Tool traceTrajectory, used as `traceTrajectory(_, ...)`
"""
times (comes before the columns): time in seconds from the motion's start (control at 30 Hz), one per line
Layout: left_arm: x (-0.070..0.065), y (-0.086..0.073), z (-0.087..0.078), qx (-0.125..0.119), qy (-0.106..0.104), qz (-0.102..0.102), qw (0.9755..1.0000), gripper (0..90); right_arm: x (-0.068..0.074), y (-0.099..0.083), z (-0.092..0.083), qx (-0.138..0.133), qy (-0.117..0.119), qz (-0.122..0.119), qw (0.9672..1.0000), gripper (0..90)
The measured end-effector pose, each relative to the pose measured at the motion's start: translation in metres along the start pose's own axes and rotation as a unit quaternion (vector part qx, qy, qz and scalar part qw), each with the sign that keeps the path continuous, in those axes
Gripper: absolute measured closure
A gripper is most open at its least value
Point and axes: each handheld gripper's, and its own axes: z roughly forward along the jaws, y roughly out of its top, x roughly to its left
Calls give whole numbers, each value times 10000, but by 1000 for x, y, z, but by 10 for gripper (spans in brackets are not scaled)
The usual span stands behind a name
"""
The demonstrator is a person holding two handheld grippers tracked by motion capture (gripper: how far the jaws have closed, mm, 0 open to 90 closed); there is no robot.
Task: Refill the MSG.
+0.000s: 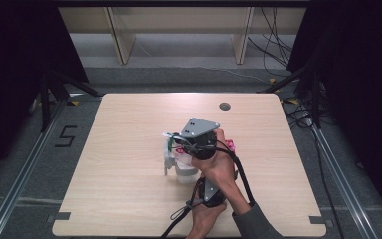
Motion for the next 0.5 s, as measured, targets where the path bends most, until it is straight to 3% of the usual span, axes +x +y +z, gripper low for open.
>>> traceTrajectory(0.27,0,0,0,17,4,15,10000,783,-1,0,1,6,-1,-62,10000,897)
traceTrajectory(0.5,0,0,1,0,5,-12,10000,782,-1,-1,1,34,-8,49,10000,898)
